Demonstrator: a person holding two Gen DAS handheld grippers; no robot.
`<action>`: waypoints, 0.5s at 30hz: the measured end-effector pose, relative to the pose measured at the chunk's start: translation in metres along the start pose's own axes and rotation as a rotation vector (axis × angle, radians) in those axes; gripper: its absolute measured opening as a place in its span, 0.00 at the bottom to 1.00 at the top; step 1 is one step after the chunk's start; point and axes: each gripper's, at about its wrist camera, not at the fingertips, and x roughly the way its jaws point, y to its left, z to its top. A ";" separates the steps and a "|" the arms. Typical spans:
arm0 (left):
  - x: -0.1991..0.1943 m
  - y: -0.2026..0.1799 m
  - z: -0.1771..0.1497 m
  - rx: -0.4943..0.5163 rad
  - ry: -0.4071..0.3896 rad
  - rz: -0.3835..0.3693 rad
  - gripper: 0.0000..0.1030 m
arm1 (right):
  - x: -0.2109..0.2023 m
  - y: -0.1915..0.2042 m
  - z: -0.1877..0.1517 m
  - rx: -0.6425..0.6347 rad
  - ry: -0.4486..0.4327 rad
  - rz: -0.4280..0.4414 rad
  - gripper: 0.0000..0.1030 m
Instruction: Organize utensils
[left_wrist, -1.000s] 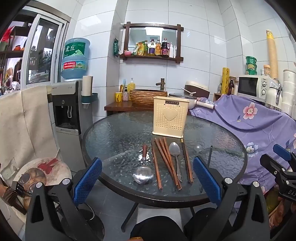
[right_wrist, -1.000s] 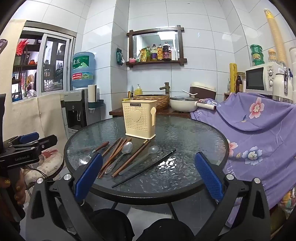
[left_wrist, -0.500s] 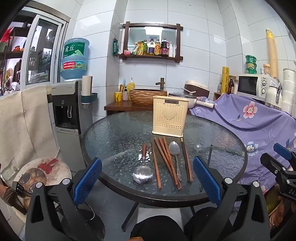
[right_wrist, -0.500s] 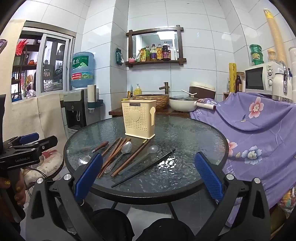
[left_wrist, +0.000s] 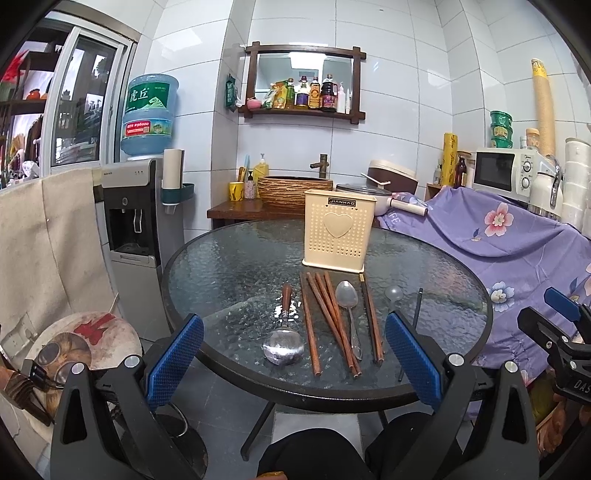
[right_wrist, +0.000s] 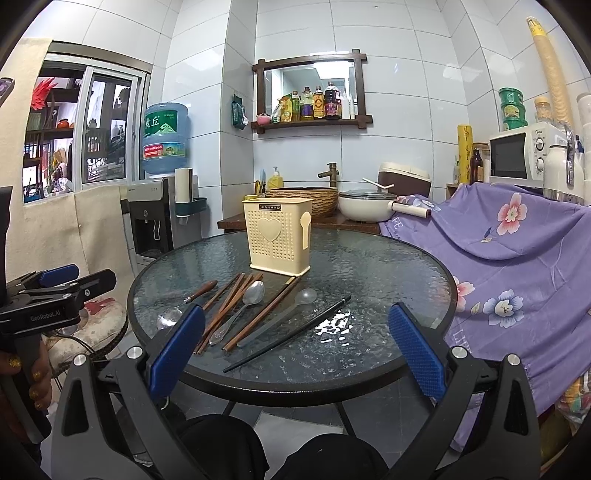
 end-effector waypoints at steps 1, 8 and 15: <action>0.000 0.000 0.000 0.000 0.000 0.001 0.94 | 0.000 0.000 -0.001 0.000 0.000 0.001 0.95; 0.000 -0.001 0.000 -0.001 0.004 0.000 0.94 | 0.000 0.000 0.000 0.001 0.001 0.001 0.95; 0.001 -0.002 0.000 0.001 0.006 0.000 0.94 | 0.000 -0.001 -0.001 -0.001 0.003 0.001 0.95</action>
